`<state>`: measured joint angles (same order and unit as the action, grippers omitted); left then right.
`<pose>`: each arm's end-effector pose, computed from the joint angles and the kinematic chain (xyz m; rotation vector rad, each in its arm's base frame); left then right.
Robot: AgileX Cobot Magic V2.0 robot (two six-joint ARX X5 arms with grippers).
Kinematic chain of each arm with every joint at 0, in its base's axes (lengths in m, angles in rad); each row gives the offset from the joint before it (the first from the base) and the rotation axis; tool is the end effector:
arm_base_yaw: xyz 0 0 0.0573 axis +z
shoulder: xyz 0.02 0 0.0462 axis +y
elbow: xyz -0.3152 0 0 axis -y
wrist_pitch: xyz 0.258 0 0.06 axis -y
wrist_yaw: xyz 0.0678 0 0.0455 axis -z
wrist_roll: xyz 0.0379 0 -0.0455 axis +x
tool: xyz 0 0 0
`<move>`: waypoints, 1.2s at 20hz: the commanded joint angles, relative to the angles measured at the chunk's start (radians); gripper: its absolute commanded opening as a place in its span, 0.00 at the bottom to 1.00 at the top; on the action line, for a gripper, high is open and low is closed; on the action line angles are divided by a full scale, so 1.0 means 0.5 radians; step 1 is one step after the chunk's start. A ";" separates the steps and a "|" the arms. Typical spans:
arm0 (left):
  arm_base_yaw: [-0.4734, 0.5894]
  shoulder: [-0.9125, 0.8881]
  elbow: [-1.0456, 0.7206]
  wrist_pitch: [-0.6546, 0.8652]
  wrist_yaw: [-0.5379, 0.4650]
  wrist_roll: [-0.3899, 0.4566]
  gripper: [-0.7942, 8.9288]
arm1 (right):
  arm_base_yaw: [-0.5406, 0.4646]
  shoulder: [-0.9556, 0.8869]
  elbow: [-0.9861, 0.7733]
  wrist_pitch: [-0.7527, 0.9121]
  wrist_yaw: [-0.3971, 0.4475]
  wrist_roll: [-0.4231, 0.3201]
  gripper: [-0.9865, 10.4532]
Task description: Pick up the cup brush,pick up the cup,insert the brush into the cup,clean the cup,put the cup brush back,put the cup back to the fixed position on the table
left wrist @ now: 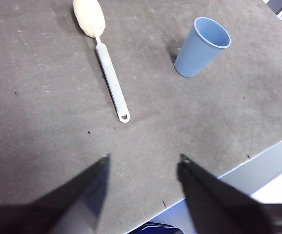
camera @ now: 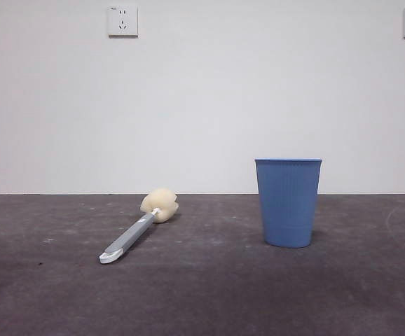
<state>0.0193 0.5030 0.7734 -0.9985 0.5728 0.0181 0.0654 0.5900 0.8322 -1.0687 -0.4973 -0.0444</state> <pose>0.0512 -0.0196 0.3159 -0.1981 0.7000 -0.5348 0.0613 0.0221 0.3246 0.1385 0.8051 0.5477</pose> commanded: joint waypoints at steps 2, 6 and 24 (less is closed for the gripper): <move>-0.005 0.088 0.024 0.074 -0.012 -0.096 0.60 | 0.003 0.002 0.004 0.010 -0.001 0.021 0.64; -0.096 0.282 0.143 0.137 -0.170 -0.095 0.60 | 0.003 0.021 0.004 0.018 0.000 0.020 0.63; -1.180 2.035 0.335 1.169 -1.250 -0.517 0.60 | 0.003 0.082 0.004 0.027 -0.001 0.021 0.63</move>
<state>-0.5663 1.5112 0.9344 -0.4225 -0.0463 -0.2207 0.0654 0.6308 0.8322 -1.0607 -0.4969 -0.0372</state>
